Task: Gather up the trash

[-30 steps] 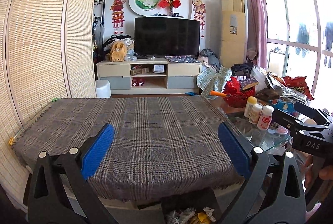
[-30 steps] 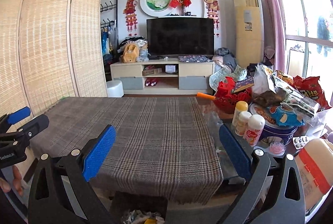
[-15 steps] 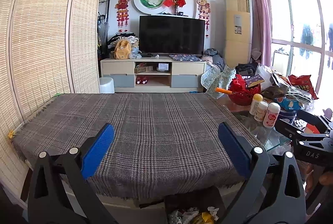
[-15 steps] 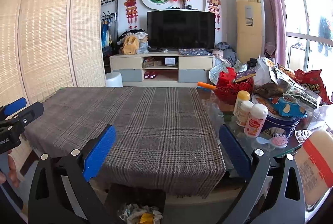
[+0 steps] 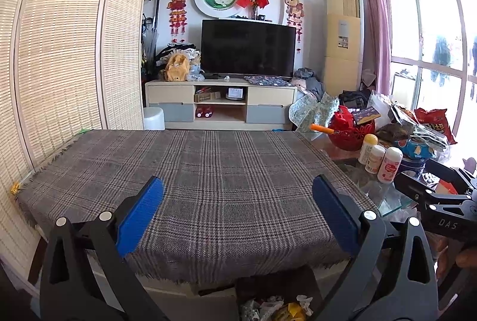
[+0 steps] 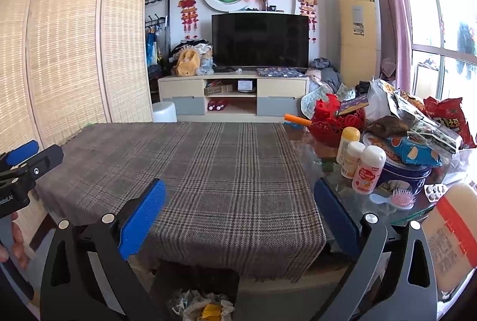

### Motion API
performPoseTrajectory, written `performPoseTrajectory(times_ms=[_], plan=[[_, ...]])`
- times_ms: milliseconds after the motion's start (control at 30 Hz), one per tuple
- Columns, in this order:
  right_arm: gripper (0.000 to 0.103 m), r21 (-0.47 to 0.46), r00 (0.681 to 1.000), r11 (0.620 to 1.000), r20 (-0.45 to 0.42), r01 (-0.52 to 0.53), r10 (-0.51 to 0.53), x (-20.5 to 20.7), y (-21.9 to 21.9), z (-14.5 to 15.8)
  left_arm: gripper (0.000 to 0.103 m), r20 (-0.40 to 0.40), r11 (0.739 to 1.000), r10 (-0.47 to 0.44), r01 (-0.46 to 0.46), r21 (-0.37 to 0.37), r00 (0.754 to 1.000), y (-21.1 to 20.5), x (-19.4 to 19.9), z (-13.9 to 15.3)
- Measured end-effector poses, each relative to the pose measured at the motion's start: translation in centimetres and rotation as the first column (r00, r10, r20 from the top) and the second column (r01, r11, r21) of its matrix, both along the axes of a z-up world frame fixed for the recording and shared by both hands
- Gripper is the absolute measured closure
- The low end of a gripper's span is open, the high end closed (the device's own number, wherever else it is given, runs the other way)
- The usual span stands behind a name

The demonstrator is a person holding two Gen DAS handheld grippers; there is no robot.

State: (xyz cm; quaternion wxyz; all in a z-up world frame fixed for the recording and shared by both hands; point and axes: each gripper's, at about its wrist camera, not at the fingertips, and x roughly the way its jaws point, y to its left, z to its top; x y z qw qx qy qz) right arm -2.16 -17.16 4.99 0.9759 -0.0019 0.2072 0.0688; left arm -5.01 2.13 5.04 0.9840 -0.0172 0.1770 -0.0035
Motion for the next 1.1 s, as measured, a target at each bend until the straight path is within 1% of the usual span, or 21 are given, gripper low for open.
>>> performPoseTrajectory(times_ms=[1100], plan=[[0.003,0.014,1.000,1.000,-0.010,0.002,-0.002,0.22,-0.08,-0.11,0.008,-0.003,1.000,-0.007,0.007,-0.017,1.000,-0.39,0.16,-0.01]])
